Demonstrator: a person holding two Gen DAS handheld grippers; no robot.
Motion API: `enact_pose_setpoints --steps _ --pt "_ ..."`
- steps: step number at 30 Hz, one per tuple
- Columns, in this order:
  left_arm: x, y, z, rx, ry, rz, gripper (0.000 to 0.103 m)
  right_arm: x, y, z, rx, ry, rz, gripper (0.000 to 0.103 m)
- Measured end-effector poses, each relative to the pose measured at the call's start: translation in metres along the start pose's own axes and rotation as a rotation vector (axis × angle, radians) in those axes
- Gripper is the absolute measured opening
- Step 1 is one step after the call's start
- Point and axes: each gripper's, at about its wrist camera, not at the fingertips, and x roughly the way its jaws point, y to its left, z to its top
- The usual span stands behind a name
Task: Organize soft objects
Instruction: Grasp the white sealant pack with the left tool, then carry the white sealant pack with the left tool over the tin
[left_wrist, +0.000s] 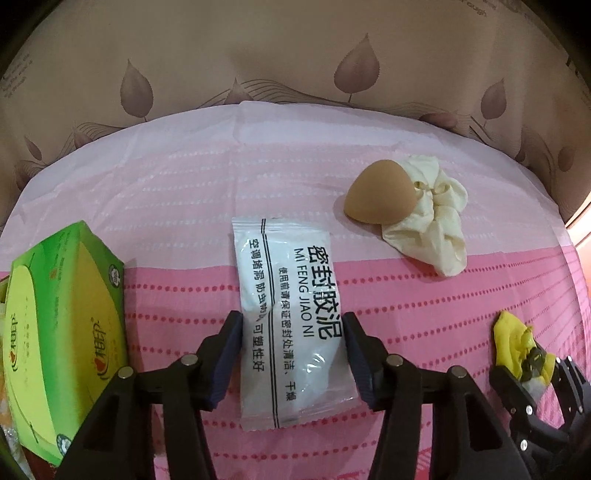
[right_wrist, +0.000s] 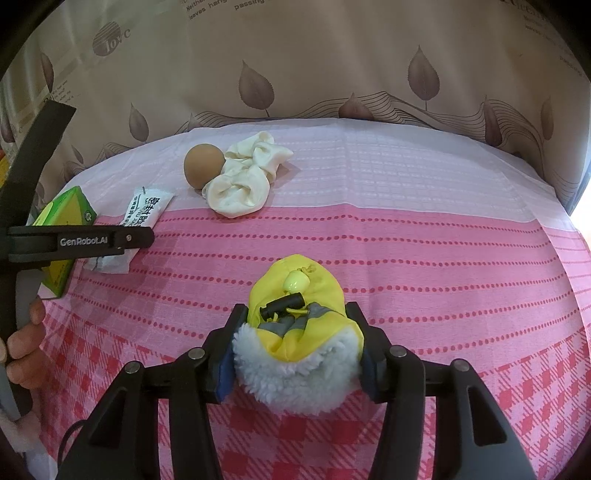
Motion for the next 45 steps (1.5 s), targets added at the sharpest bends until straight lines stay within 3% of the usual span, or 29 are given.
enact_pose_setpoints --steps 26,36,45 --pt "-0.062 -0.028 -0.037 0.11 -0.07 -0.022 0.053 -0.001 0.0 0.0 -0.001 0.002 0.002 0.051" --pt "-0.095 -0.014 -0.049 0.102 -0.101 -0.015 0.053 -0.001 0.0 0.0 -0.002 0.003 0.001 0.051" --pt "-0.123 0.022 -0.061 0.067 -0.121 0.022 0.053 -0.001 0.0 0.001 -0.003 0.004 0.0 0.051"
